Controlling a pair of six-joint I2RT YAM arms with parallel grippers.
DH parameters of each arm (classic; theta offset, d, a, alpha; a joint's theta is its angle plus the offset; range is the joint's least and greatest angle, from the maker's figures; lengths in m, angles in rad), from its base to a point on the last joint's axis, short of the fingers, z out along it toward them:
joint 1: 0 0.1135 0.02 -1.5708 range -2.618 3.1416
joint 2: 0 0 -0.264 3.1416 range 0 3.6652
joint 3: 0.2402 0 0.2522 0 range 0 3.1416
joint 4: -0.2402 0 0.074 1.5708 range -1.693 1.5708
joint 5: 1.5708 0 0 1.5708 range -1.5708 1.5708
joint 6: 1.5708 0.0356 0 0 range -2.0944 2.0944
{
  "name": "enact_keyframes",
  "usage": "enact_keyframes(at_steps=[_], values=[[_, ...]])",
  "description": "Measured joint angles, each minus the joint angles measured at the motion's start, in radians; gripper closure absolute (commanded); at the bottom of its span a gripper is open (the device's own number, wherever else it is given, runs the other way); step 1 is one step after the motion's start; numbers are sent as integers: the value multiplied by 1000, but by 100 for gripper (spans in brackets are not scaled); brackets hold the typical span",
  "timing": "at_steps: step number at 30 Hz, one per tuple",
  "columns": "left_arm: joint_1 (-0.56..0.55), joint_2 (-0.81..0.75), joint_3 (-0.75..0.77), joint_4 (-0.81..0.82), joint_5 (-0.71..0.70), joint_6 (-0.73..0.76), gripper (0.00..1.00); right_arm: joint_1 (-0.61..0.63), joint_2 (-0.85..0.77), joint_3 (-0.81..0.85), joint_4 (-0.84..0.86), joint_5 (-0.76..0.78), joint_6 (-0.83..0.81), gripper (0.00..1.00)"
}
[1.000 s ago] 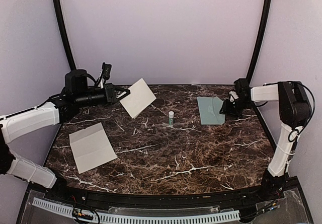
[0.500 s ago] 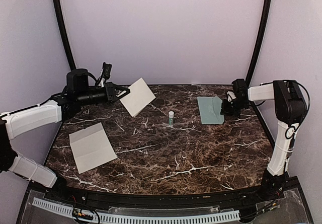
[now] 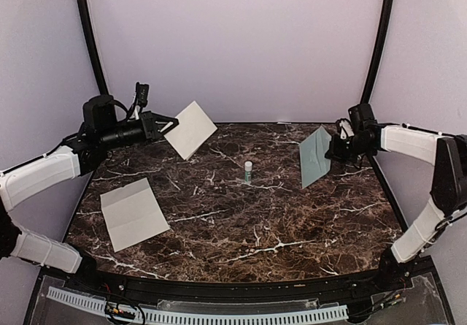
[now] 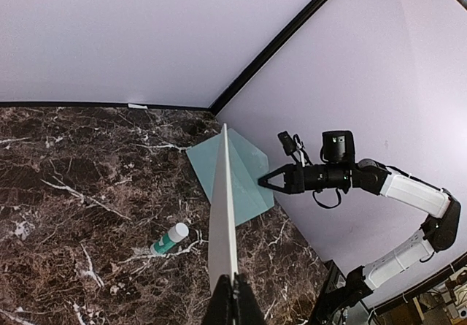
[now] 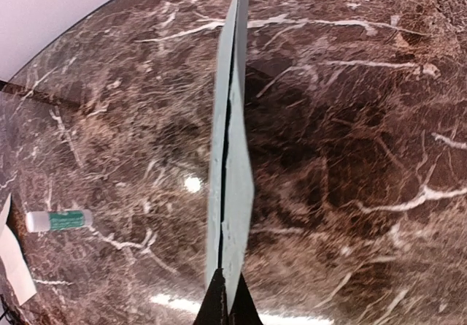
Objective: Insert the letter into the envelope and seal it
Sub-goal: Pick up the envelope from the center of the board, then place the envelope at the center of the board.
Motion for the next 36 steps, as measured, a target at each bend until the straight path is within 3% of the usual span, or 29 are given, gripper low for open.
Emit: enact_keyframes(at_steps=[12,19,30,36], values=[[16,-107,-5,-23,15,34,100,368,-416,-249,-97,14,332,100],[17,-204,-42,-43,29,47,100,584,-576,-383,-48,40,570,100],[17,-290,-56,-109,32,52,100,864,-398,-438,241,120,811,100],[17,-309,-56,-139,35,52,100,942,-271,-417,349,168,889,100]])
